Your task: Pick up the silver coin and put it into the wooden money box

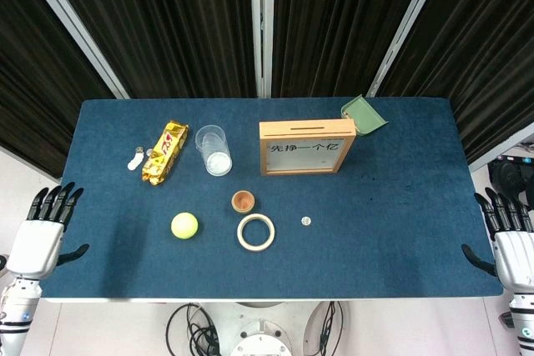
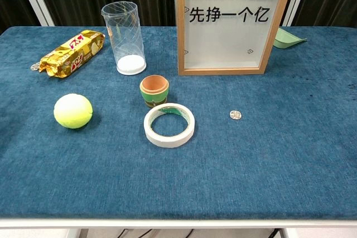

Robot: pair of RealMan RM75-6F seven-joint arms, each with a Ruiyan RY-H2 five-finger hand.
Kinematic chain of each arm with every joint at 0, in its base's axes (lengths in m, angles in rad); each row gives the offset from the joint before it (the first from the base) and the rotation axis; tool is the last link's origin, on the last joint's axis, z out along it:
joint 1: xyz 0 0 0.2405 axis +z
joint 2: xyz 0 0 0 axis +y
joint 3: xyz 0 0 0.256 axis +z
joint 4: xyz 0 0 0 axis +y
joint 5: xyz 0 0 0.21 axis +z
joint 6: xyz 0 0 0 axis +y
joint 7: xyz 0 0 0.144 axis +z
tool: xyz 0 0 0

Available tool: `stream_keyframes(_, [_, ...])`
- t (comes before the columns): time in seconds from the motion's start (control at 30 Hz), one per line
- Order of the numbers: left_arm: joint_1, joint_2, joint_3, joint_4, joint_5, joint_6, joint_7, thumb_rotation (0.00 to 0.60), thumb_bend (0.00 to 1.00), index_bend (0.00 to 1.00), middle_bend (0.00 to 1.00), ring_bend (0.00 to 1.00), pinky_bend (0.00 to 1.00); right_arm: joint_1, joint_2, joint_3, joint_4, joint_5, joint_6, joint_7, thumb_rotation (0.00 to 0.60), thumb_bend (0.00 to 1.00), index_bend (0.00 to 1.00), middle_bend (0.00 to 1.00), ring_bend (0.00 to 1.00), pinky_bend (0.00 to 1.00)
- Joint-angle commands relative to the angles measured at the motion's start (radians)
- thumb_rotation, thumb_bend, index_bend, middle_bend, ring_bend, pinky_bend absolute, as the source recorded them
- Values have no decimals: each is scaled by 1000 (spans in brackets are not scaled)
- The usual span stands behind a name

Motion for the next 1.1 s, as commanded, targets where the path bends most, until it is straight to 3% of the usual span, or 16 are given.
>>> stream_keyframes(0.03, [2,-1,3,0,-1,-1,0,600,92,14,0,0,0,-3,-2,-5,1,-6,1,1,600,160,0,0,0,0])
stream_keyframes(0.33, [6,4,5,-16,6,9,13,600,91,14,0,0,0,3,3,-11,11,-31,1,30,600,161,0,0,0,0])
stream_keyframes(0.67, [1,-13,4,5,8,4,21,600,92,14,0,0,0,48,3,-16,-26,-55,-62,-39,600,160,0,0,0,0])
stream_keyframes(0.87, [1,-18,5,22,4,1,14,600,92,14,0,0,0,103,-13,-14,-76,-61,-146,-124,600,160,0,0,0,0])
stream_keyframes(1.1, [2,-22,5,42,0,1,10,600,91,14,0,0,0,225,-32,-5,-176,-82,-319,-284,600,172,0,0,0,0])
